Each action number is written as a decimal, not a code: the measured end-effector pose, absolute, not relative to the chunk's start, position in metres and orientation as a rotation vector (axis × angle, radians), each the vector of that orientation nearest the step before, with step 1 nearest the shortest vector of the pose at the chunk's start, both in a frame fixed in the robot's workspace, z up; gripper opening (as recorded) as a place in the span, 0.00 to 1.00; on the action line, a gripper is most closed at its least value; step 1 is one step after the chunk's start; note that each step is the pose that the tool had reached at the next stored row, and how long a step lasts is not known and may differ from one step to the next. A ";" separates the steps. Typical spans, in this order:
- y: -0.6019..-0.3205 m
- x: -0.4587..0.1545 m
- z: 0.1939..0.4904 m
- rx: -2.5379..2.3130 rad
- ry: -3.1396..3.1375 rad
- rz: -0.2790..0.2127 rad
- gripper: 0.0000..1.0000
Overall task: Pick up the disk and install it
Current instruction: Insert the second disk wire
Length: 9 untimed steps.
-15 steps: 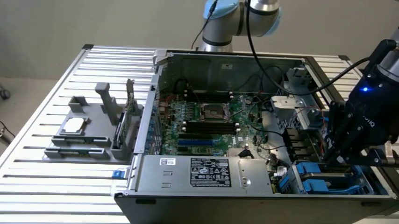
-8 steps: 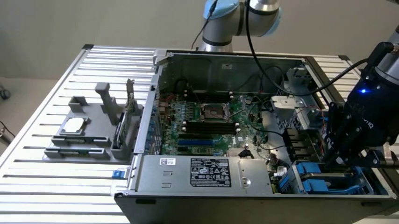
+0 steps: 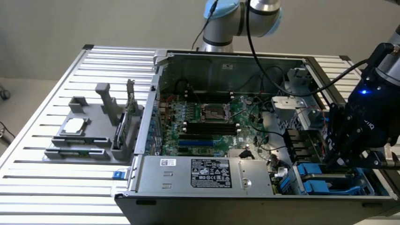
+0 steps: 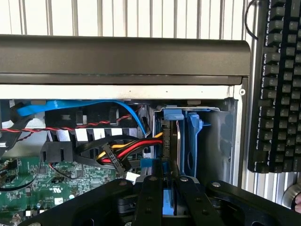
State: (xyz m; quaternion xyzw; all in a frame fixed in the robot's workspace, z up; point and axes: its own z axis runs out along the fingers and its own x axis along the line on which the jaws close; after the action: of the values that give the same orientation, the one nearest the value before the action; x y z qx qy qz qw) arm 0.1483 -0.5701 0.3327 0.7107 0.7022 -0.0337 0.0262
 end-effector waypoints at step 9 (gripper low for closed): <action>-0.570 0.147 0.341 2.196 2.170 -0.104 0.36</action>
State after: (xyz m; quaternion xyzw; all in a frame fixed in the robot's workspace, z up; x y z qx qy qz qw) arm 0.1474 -0.5705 0.3408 0.7107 0.7022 -0.0336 0.0260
